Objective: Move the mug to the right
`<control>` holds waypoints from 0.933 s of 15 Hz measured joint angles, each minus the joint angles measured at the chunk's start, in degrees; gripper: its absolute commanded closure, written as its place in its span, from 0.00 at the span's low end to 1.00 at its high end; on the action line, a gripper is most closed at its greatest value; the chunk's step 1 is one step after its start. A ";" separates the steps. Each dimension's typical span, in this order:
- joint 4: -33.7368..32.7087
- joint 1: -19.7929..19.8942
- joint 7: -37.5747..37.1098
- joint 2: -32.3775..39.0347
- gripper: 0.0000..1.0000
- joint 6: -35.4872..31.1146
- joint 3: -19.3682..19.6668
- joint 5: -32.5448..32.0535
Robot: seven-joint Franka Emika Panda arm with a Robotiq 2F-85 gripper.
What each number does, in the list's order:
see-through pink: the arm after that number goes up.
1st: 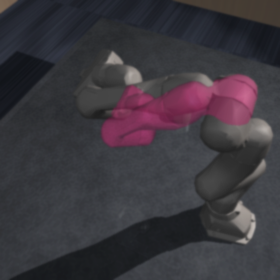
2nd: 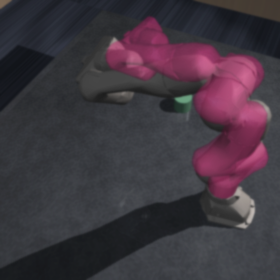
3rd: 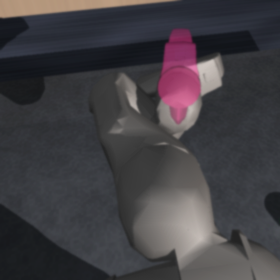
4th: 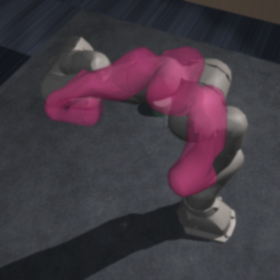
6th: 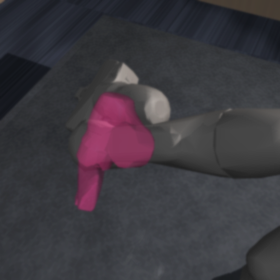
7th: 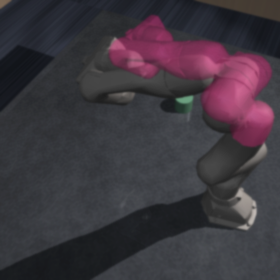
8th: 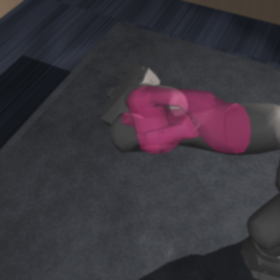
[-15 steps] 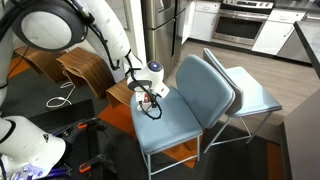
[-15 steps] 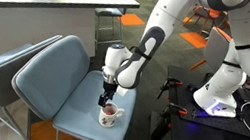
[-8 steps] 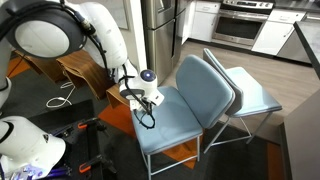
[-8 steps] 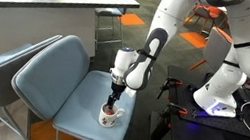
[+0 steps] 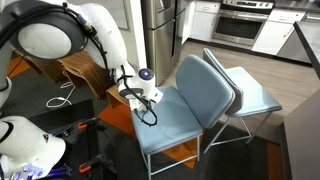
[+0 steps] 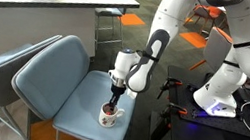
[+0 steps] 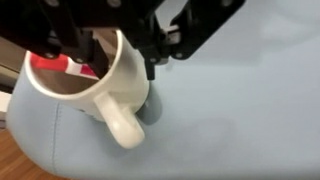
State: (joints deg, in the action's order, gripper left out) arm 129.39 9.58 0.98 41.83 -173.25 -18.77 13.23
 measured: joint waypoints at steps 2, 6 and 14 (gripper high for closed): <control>-0.15 -1.23 -0.04 0.00 0.99 0.00 0.51 -0.59; -0.12 -4.35 -1.11 -0.44 0.98 0.00 3.56 -0.62; 4.12 -17.69 -18.61 -7.69 0.98 1.11 20.66 0.29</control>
State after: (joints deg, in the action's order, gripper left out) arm 133.51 -8.11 -17.63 34.14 -172.14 1.89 13.52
